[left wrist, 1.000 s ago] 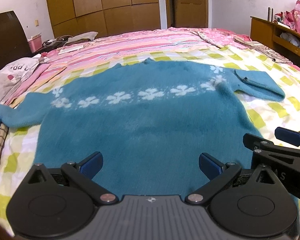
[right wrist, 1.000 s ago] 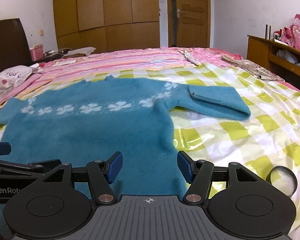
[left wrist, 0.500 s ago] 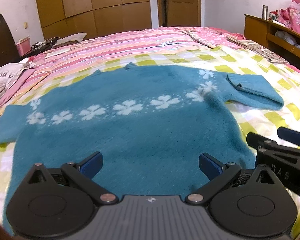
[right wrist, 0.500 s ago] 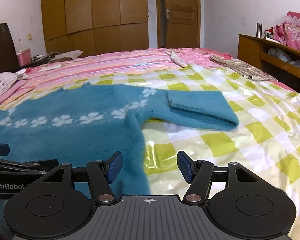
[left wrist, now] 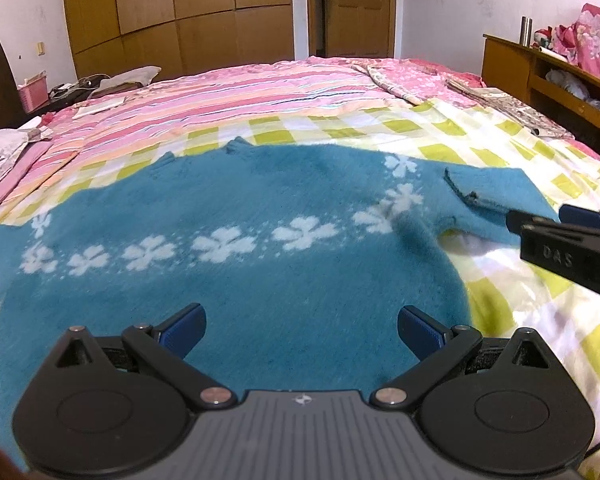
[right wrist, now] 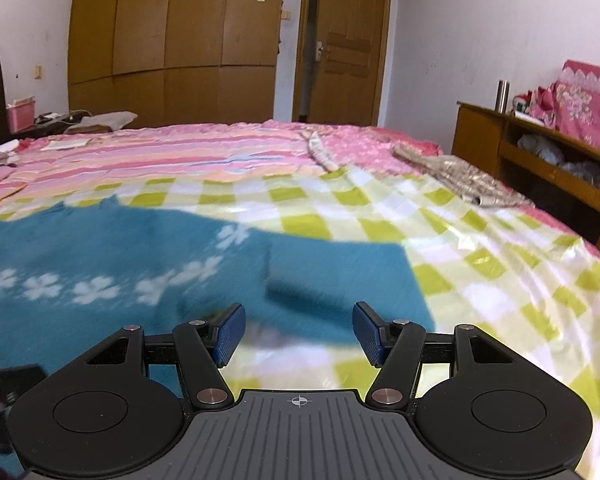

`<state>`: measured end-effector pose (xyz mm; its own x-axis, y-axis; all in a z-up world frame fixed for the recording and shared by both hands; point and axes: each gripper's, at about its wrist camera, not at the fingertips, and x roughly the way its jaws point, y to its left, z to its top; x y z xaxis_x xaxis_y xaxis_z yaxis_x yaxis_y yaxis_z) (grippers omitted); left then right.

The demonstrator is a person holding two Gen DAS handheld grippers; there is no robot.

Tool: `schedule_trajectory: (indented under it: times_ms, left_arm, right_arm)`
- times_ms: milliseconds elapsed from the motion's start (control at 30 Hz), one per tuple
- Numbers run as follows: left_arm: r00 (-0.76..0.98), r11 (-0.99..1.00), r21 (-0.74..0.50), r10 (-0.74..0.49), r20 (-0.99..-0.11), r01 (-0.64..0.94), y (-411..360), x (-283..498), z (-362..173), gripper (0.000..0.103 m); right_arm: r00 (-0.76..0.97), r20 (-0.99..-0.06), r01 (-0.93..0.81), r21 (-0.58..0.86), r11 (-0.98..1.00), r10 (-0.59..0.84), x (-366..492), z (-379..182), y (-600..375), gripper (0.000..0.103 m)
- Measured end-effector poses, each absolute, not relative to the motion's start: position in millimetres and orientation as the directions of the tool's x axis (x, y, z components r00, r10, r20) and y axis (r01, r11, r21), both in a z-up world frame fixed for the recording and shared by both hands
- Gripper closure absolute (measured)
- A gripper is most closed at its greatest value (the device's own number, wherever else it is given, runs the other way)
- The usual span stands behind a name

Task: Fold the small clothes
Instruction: 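Reach the right tool to the sweater sleeve cuff and close on it, then carry the held sleeve with the right tool across the sweater body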

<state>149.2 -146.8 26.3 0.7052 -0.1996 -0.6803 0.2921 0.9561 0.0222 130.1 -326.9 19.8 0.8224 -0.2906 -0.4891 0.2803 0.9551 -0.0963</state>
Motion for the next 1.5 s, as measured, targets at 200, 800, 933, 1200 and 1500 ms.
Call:
schedule_trajectory:
  times_ms: [200,800,933,1200,1500]
  left_arm:
    - [0.698,0.954,0.007,-0.214,-0.683,0.300,-153,159,23,0.000]
    - [0.660,0.954,-0.041,-0.236,-0.714,0.297,-151,169,9,0.000]
    - [0.661,0.954,-0.043,-0.237,-0.712,0.296,-148,169,10,0.000]
    - [0.662,0.957,-0.053,-0.238,-0.710,0.287,-131,169,9,0.000]
    - [0.688,0.968,-0.062,-0.216,-0.693,0.241,-86,159,12,0.000]
  right_arm:
    - [0.820,-0.450,0.268,-0.244,0.932,-0.354,156,7,-335,0.046]
    - [0.806,-0.441,0.200,-0.427,0.882,-0.396,189,-32,-336,0.054]
    - [0.805,-0.437,0.201,-0.436,0.877,-0.401,200,-32,-336,0.068]
    - [0.779,-0.539,0.214,-0.250,0.944,-0.319,210,-18,-353,0.088]
    - [0.829,-0.555,0.206,0.195,0.959,-0.066,214,31,-345,0.092]
